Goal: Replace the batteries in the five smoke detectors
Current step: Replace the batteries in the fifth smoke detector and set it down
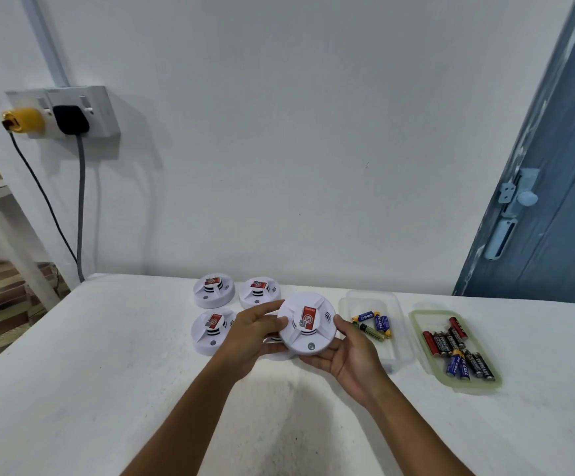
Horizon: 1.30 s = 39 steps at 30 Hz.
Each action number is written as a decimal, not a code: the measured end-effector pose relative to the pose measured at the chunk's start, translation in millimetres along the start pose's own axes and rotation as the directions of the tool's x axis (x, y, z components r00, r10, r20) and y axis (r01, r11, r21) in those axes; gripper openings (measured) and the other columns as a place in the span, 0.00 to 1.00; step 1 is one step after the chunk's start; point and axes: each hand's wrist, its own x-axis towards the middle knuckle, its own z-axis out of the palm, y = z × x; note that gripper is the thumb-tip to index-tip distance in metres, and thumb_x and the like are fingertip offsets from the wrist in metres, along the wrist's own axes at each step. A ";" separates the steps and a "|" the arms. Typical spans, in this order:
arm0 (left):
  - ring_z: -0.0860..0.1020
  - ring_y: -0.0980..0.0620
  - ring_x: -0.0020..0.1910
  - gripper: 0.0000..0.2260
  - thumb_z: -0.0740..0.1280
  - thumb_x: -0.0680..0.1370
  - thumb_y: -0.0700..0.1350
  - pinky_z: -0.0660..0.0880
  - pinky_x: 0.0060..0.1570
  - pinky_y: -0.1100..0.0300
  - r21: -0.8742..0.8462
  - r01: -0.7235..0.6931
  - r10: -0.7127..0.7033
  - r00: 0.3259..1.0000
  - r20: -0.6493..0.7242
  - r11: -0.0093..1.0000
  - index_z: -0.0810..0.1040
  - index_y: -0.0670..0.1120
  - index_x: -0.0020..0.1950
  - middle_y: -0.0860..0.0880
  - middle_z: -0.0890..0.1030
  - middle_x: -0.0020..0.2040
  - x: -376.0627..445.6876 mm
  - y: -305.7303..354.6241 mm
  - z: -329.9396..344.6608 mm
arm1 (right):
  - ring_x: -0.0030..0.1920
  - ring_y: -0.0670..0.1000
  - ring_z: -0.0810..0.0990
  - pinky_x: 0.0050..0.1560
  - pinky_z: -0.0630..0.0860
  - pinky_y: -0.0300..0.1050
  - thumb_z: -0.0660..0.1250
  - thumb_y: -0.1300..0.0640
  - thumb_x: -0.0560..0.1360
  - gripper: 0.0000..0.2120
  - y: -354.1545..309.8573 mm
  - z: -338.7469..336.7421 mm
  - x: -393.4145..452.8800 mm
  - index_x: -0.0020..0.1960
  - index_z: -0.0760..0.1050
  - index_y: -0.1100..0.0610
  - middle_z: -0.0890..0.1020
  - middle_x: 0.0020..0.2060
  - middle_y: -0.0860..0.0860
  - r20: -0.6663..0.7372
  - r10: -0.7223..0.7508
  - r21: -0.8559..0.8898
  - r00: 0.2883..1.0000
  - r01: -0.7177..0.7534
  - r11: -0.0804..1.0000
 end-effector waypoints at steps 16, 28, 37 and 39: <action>0.81 0.40 0.54 0.14 0.65 0.78 0.37 0.80 0.51 0.46 0.004 0.002 -0.002 1.000 -0.002 1.000 0.77 0.44 0.64 0.42 0.84 0.54 5.8 3.6 -0.1 | 0.46 0.65 0.83 0.45 0.82 0.58 0.57 0.54 0.80 0.17 -4.8 2.4 2.4 0.60 0.75 0.64 0.82 0.51 0.68 0.004 0.006 0.016 1.000 -0.006 1.000; 0.81 0.39 0.54 0.13 0.65 0.78 0.36 0.78 0.54 0.43 -0.010 0.011 -0.011 1.000 0.004 1.000 0.78 0.44 0.62 0.41 0.84 0.54 13.1 6.2 -2.6 | 0.45 0.65 0.84 0.46 0.82 0.58 0.57 0.54 0.80 0.17 -9.4 3.9 10.7 0.60 0.75 0.65 0.82 0.50 0.68 0.011 0.008 0.007 1.000 -0.008 1.000; 0.81 0.38 0.55 0.13 0.65 0.78 0.37 0.76 0.58 0.38 0.011 0.008 -0.008 1.000 -0.002 1.000 0.79 0.43 0.62 0.40 0.83 0.55 22.6 7.9 -6.0 | 0.47 0.65 0.84 0.46 0.82 0.57 0.57 0.54 0.80 0.18 -15.4 7.9 17.7 0.61 0.75 0.65 0.82 0.51 0.69 0.011 0.027 -0.009 1.000 -0.027 1.000; 0.81 0.38 0.55 0.13 0.65 0.78 0.37 0.76 0.57 0.40 0.018 0.007 -0.007 1.000 -0.003 1.000 0.78 0.42 0.63 0.40 0.83 0.55 23.6 9.2 -6.4 | 0.47 0.65 0.83 0.46 0.82 0.57 0.56 0.54 0.80 0.18 -16.8 9.0 18.2 0.61 0.74 0.65 0.81 0.52 0.68 0.015 0.032 -0.006 0.999 -0.032 0.999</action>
